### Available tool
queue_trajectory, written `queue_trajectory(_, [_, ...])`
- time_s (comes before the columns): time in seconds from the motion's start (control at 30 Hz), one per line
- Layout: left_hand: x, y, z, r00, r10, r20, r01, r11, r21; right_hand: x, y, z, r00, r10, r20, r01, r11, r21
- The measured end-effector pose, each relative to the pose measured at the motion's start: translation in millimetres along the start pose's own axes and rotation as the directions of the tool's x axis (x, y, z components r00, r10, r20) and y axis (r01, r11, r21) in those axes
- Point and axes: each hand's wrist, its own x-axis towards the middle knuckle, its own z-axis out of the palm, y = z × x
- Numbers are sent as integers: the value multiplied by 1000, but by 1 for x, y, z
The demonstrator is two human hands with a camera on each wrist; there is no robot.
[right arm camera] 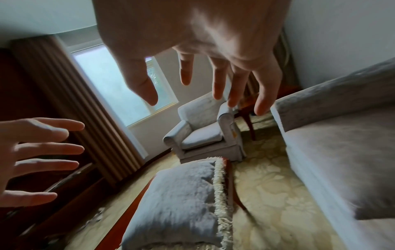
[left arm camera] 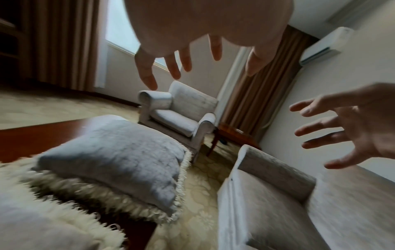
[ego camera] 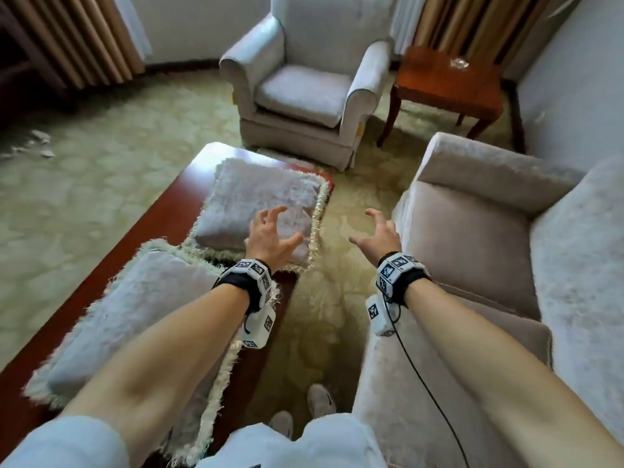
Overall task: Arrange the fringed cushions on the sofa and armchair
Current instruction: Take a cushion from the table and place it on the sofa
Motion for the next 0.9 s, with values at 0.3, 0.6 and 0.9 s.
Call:
queue_trajectory(0.3, [-16, -59, -57, 879, -339, -336, 330, 940, -85, 53, -66, 78, 916, -253, 313, 282, 958, -51])
queue_trajectory(0.6, [-91, -146, -118, 615, -634, -469, 582, 766, -273, 44, -136, 190, 754, -342, 561, 464, 882, -87])
queue_trajectory(0.9, [-128, -261, -126, 413, -822, -392, 725, 557, -404, 25, -165, 302, 690, -246, 681, 513, 830, -219])
